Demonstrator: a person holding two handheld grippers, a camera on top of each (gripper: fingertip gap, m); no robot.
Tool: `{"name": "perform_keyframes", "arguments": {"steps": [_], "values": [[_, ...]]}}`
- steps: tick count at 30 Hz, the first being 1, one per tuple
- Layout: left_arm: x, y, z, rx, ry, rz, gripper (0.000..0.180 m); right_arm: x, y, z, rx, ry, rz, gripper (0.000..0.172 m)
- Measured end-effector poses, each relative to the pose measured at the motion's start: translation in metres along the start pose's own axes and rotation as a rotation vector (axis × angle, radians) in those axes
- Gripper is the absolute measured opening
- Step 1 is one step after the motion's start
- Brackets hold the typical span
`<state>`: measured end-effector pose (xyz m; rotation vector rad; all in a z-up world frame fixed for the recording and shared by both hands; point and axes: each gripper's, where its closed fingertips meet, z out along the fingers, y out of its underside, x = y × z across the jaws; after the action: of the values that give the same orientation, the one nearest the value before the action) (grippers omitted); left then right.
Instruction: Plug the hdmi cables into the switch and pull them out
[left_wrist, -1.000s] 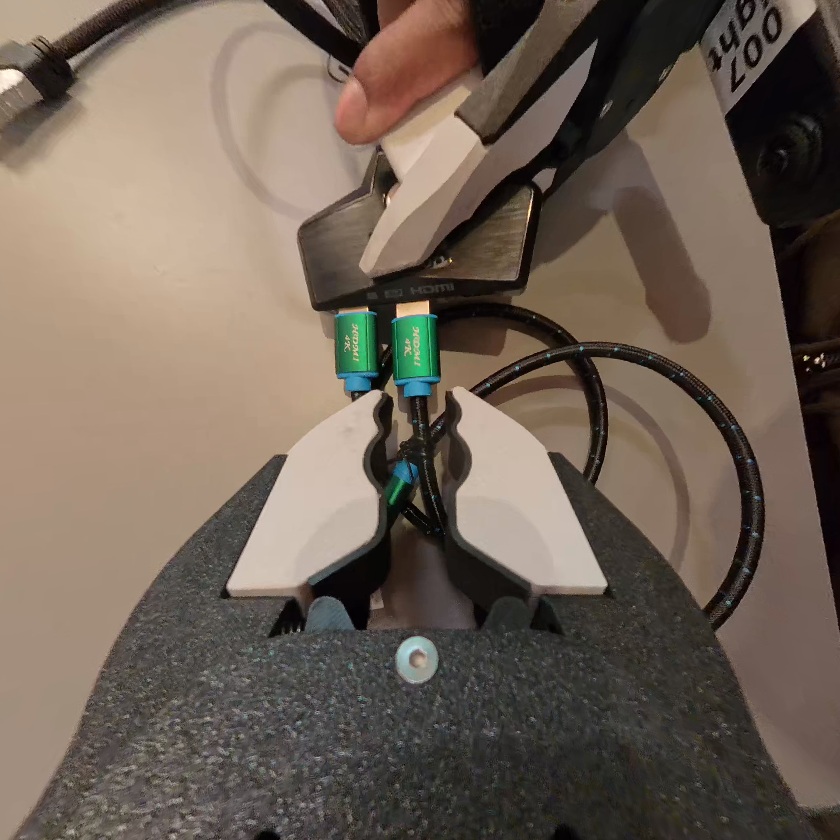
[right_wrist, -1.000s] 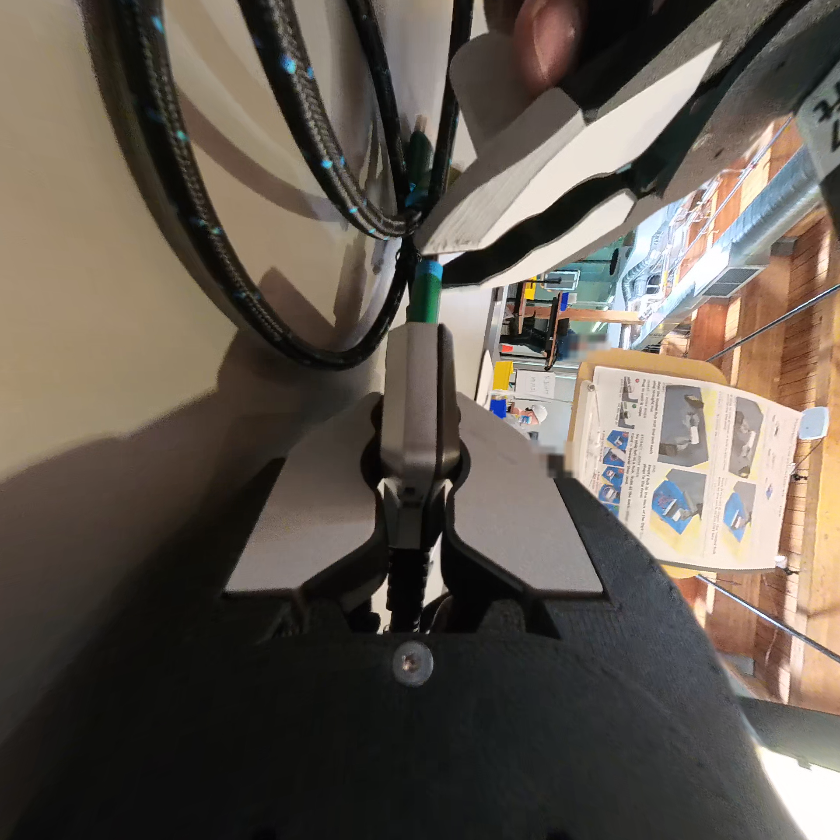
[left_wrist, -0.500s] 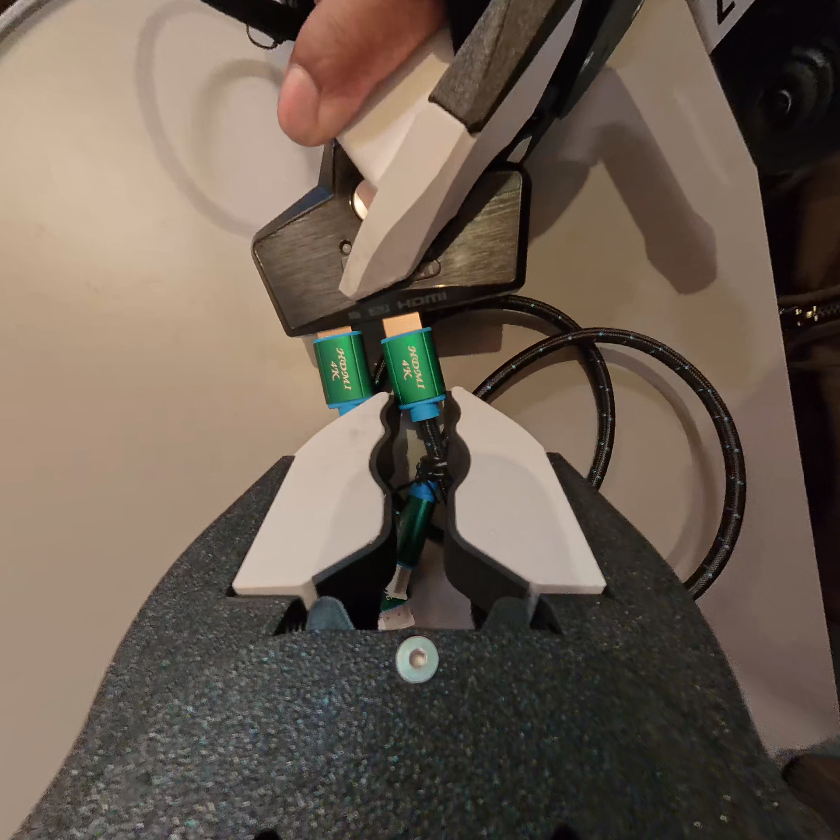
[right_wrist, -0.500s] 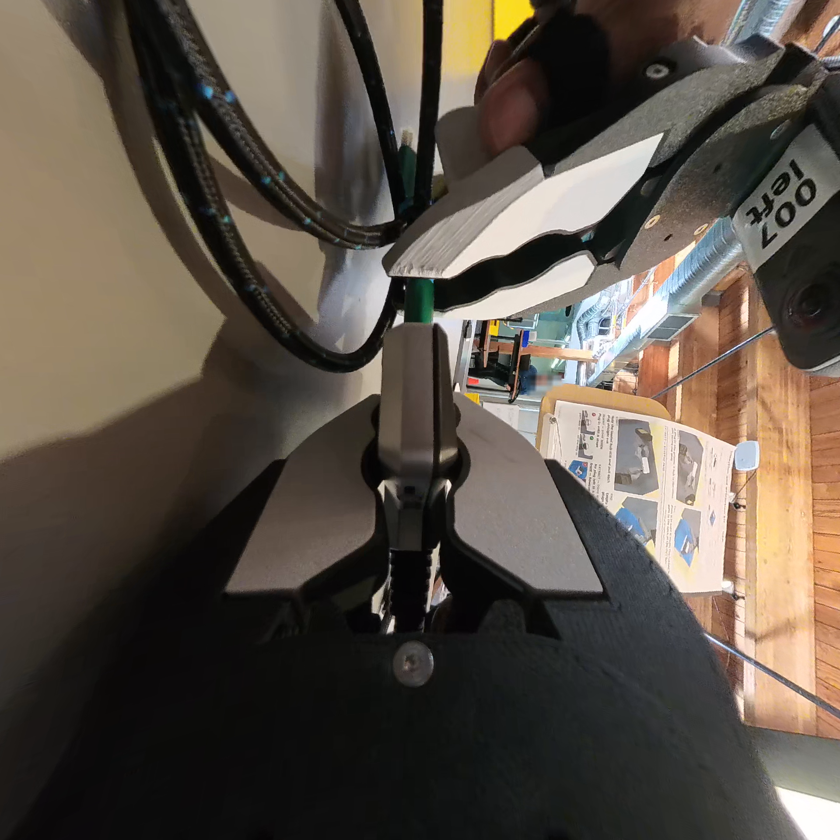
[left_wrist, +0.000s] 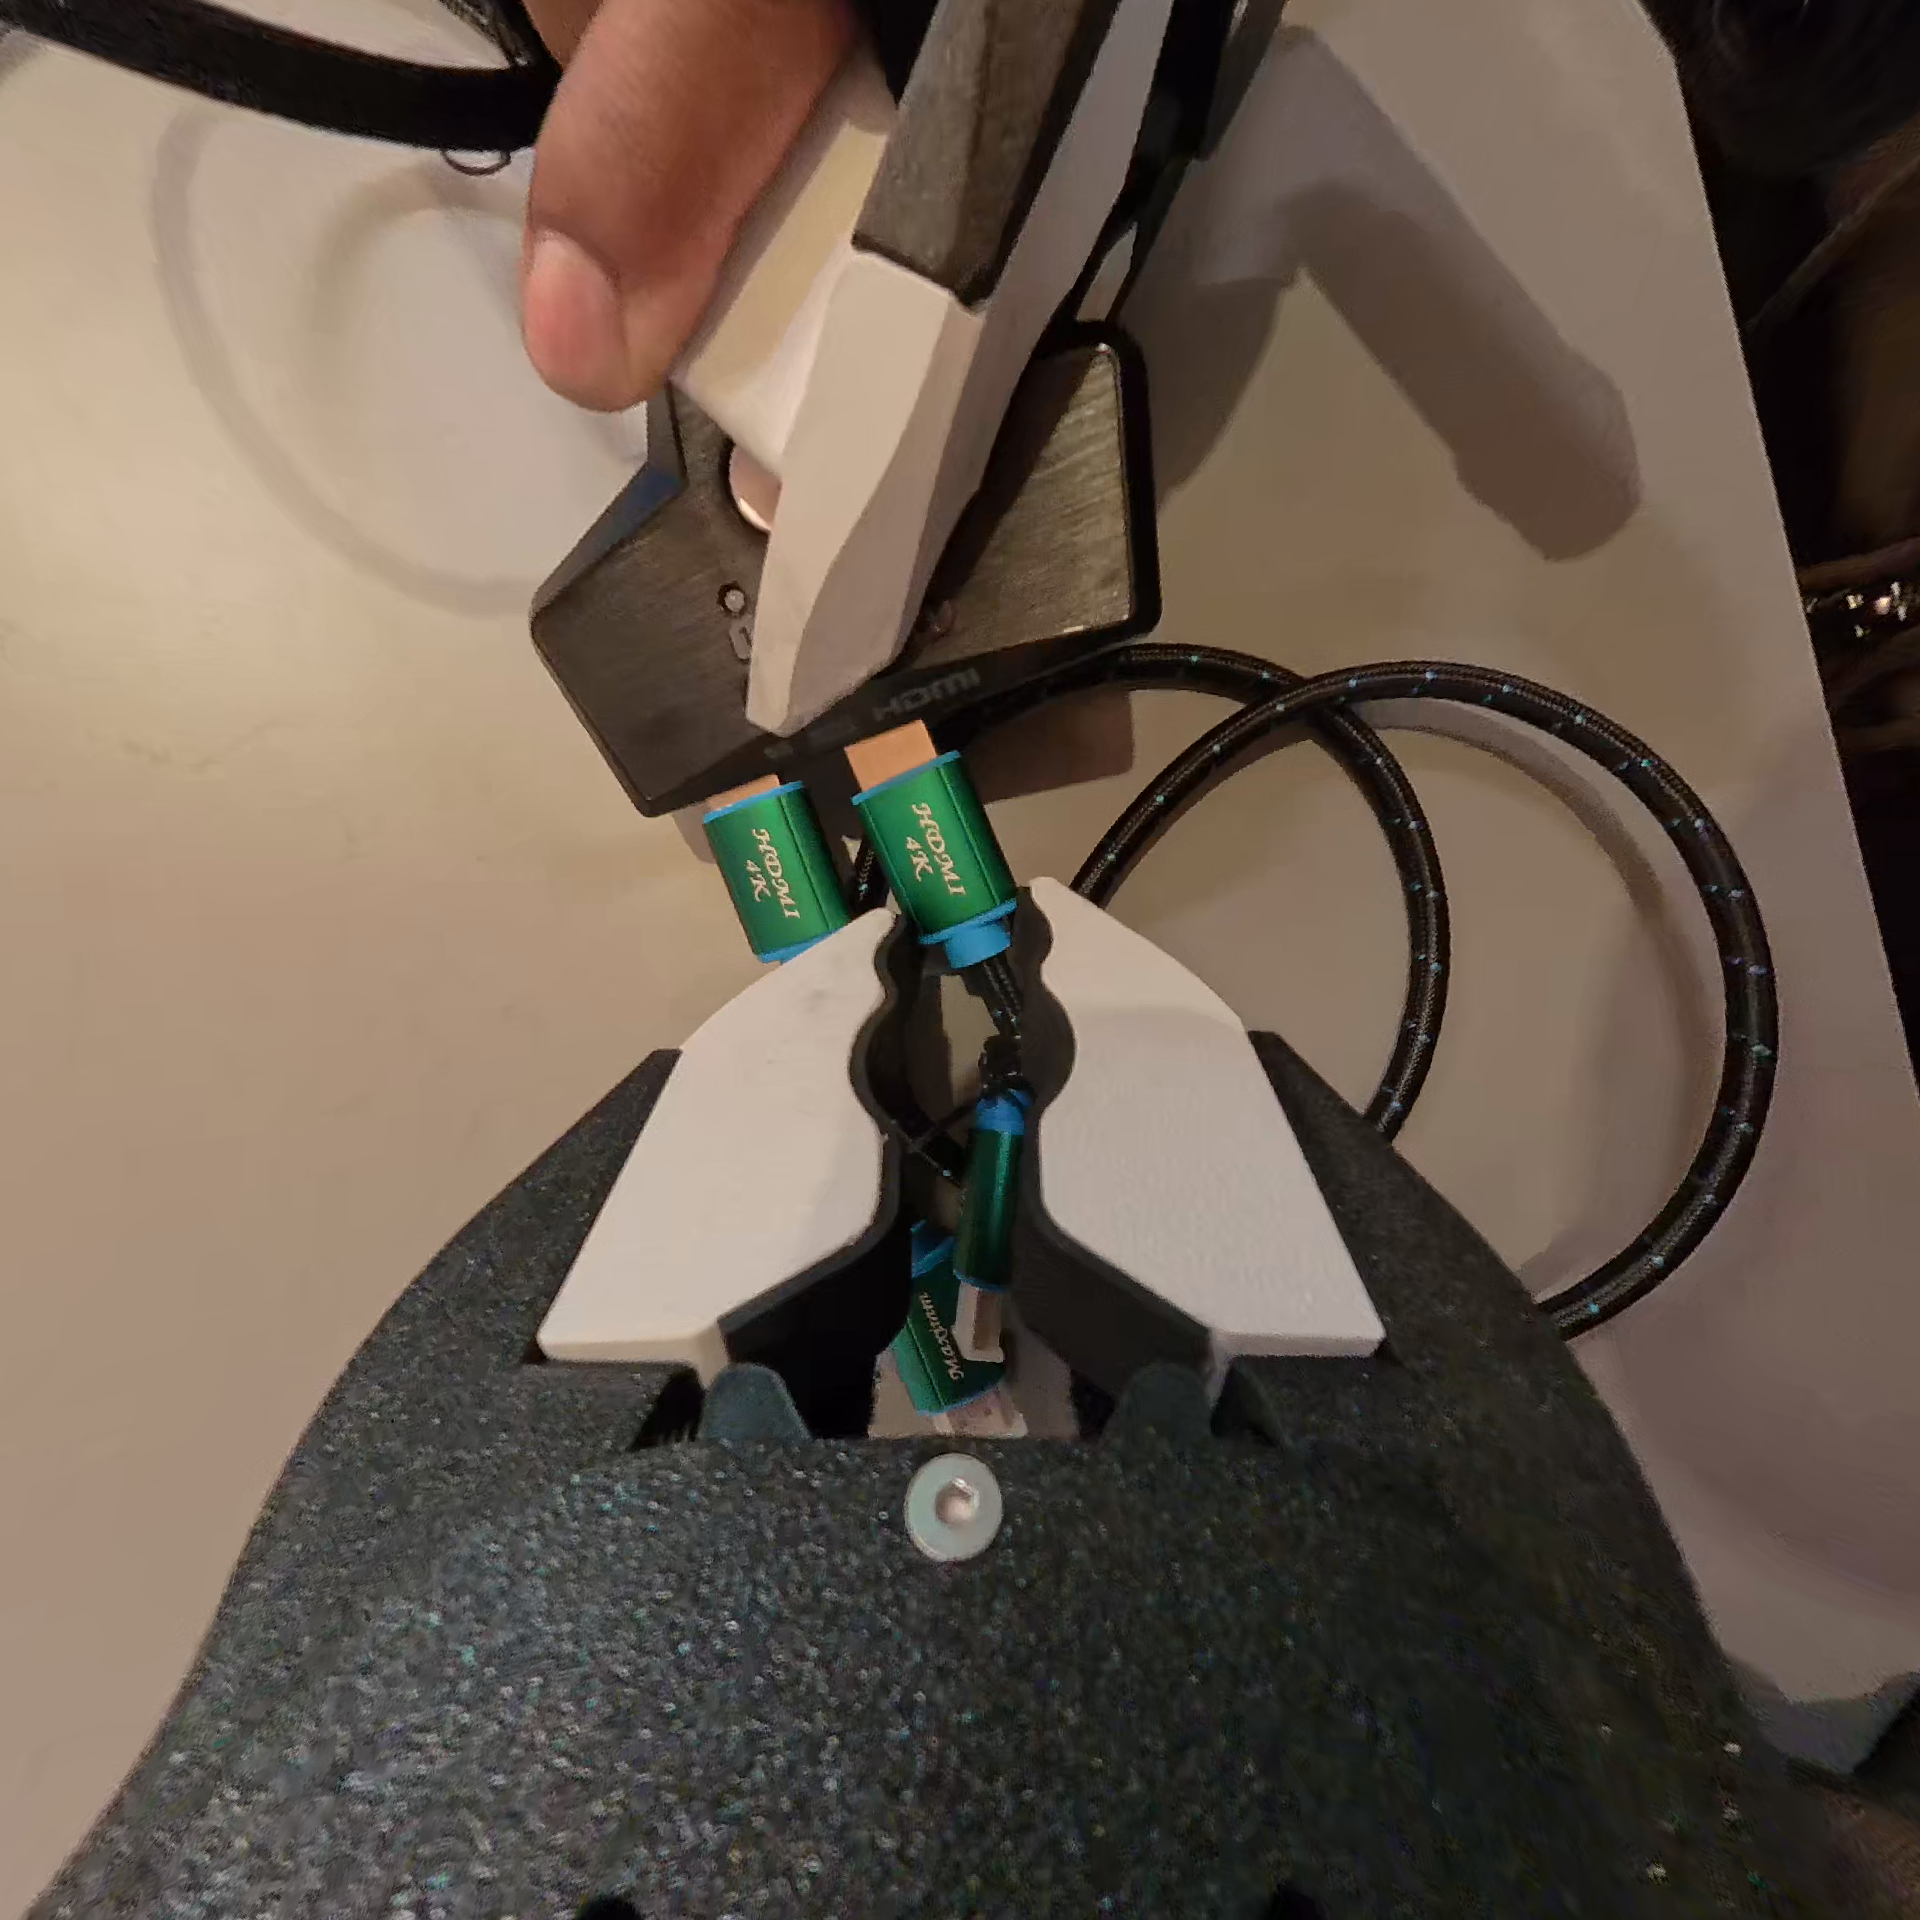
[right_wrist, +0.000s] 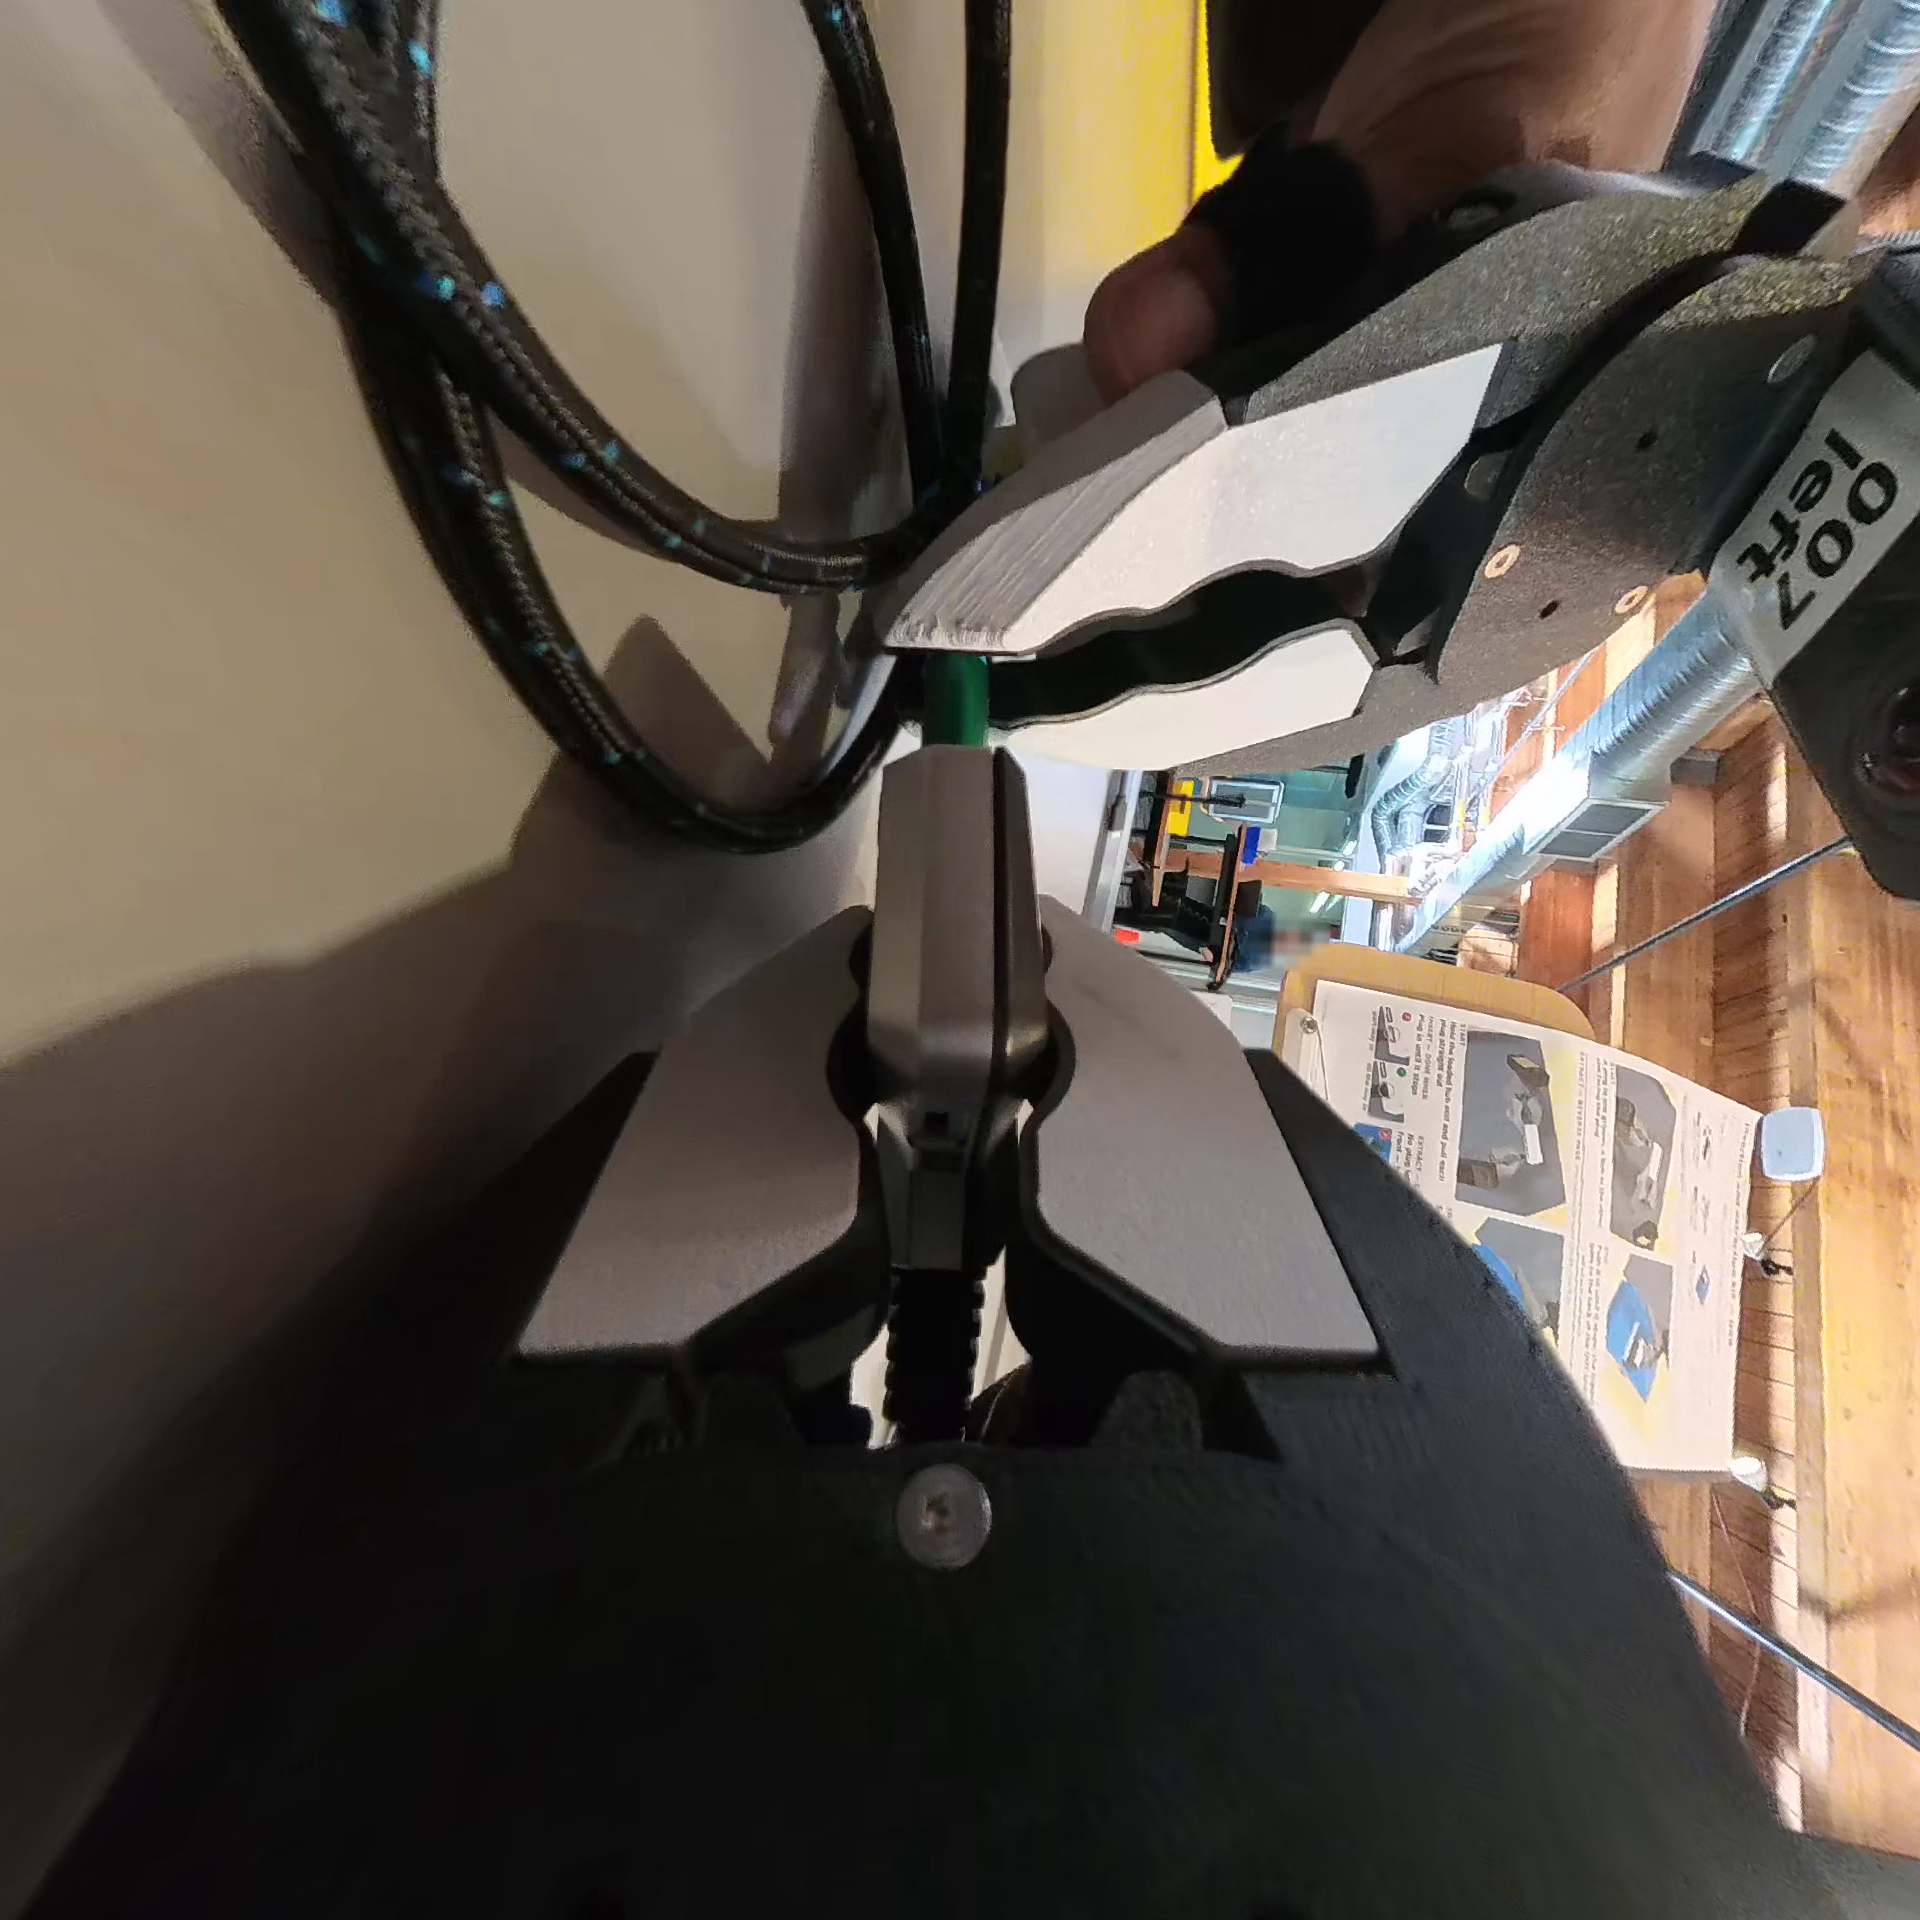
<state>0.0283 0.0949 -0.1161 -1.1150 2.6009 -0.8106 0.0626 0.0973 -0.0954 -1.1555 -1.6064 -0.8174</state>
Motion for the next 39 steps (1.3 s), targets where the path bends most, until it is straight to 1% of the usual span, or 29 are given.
{"name": "perform_keyframes", "arguments": {"steps": [6, 9, 12, 14, 16, 19, 22, 23, 25, 28, 32, 34, 36, 39], "values": [[-0.001, -0.004, -0.004, 0.035, -0.014, 0.051, 0.017, 0.004, 0.000, -0.002, 0.025, 0.007, 0.012, 0.022], [-0.005, -0.003, 0.001, 0.047, -0.017, 0.004, 0.017, -0.001, 0.006, -0.001, 0.007, -0.032, 0.013, 0.023], [-0.009, -0.003, 0.003, 0.095, 0.015, -0.110, 0.018, -0.002, 0.016, -0.001, -0.078, -0.020, -0.001, 0.025], [-0.014, -0.001, 0.002, 0.088, -0.009, -0.141, 0.018, 0.002, 0.024, -0.006, -0.150, 0.010, -0.015, 0.031], [-0.017, 0.001, -0.001, 0.081, -0.032, -0.149, 0.018, 0.006, 0.036, -0.012, -0.218, 0.026, 0.028, 0.034], [-0.020, 0.003, -0.002, 0.067, -0.054, -0.142, 0.018, 0.003, 0.062, -0.015, -0.351, 0.014, 0.113, 0.034], [-0.020, 0.001, -0.001, 0.073, -0.065, -0.108, 0.018, 0.002, 0.075, -0.012, -0.416, 0.022, 0.113, 0.034], [-0.019, 0.000, -0.001, 0.072, -0.068, -0.098, 0.018, 0.004, 0.075, -0.012, -0.417, 0.042, 0.085, 0.034], [-0.018, -0.002, -0.004, 0.079, -0.073, -0.087, 0.018, 0.009, 0.074, -0.012, -0.414, 0.097, 0.019, 0.026], [-0.019, -0.003, -0.006, 0.075, -0.086, -0.102, 0.018, 0.016, 0.073, -0.012, -0.416, 0.149, -0.051, 0.023], [-0.016, -0.005, -0.003, 0.056, -0.099, -0.027, 0.017, 0.009, 0.074, -0.010, -0.408, 0.114, -0.048, 0.022], [-0.014, -0.004, -0.001, 0.037, -0.103, 0.008, 0.017, 0.006, 0.072, -0.009, -0.368, 0.098, -0.033, 0.022], [-0.013, -0.006, -0.001, 0.037, -0.097, -0.003, 0.017, 0.004, 0.071, -0.009, -0.336, 0.088, -0.033, 0.021], [-0.012, -0.004, 0.001, 0.013, -0.100, 0.033, 0.017, 0.003, 0.068, -0.009, -0.290, 0.083, -0.052, 0.021]]}}
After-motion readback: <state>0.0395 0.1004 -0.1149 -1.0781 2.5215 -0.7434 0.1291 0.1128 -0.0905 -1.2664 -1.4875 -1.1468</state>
